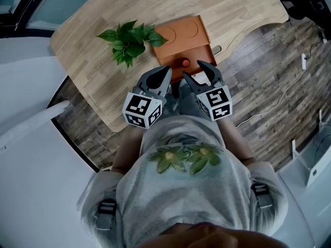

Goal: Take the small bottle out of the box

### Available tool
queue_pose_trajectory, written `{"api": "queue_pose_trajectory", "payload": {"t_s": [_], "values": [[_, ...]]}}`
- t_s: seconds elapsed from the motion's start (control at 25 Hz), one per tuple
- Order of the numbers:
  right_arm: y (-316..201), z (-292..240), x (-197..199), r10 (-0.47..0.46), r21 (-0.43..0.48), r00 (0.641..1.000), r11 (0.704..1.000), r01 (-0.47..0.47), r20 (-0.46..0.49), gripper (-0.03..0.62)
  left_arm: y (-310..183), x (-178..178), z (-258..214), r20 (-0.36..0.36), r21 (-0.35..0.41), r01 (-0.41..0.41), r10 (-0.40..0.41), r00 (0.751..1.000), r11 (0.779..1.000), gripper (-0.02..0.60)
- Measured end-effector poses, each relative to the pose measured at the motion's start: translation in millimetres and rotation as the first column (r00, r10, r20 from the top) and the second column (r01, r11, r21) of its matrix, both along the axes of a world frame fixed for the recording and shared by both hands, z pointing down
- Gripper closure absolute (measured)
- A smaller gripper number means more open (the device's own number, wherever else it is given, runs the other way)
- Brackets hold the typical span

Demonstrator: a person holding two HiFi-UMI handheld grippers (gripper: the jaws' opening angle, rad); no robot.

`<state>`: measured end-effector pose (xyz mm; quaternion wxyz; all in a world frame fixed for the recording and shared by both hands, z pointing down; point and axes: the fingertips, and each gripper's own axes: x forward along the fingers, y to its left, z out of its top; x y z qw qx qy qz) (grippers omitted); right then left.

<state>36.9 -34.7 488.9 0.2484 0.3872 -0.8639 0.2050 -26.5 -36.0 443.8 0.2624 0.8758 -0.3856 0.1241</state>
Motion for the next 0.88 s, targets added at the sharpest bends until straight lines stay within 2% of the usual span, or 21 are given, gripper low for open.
{"api": "queue_pose_trajectory", "payload": {"t_s": [0.88], "values": [[-6, 50, -5, -0.046, -0.079, 0.998, 0.996, 0.042, -0.052, 0.366, 1, -5, 20, 0.016, -0.059, 0.039, -0.038, 0.999, 0.998, 0.574]]}}
